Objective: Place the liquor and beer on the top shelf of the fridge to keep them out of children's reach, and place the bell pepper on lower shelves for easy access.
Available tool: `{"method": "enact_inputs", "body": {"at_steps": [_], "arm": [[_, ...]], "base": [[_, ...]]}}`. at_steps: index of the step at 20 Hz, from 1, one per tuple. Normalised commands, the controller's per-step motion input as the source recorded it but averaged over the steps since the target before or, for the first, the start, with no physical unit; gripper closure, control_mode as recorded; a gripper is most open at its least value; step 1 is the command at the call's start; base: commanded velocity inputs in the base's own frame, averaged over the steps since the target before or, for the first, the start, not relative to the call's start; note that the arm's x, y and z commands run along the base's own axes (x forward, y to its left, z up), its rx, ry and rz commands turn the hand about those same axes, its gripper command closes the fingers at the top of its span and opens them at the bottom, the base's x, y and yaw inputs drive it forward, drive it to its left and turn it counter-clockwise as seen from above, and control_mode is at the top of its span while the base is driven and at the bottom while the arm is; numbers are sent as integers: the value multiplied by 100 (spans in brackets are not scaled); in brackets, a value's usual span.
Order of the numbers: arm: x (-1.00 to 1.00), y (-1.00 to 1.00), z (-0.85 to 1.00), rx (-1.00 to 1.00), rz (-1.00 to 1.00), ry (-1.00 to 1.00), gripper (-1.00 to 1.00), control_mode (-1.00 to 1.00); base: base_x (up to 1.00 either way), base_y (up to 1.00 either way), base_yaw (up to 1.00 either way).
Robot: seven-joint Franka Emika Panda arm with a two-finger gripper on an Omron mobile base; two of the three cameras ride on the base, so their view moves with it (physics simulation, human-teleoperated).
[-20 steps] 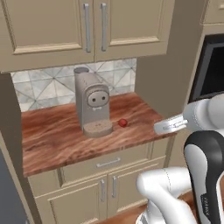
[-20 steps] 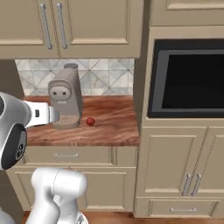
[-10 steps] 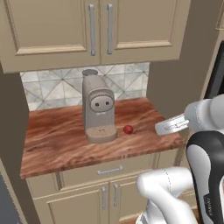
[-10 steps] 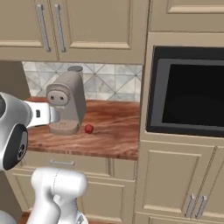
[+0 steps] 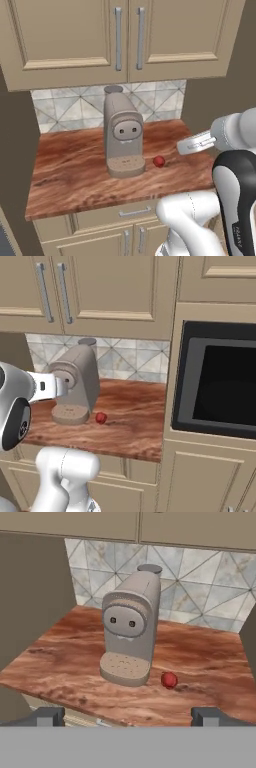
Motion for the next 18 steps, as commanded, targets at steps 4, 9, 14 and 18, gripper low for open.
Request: {"method": "enact_inputs", "body": {"at_steps": [4,9,14,18], "arm": [[0,0,0,0,0,0,-100,100],[12,-19,-31,0,4,0,-100,-100],[30,-27,-56,0,7,3,-100,-100],[36,-1,-64,-5,4,6,-100,-100]], "base": [[41,-20,9],[8,-13,3],[0,0,0],[0,0,0]]}}
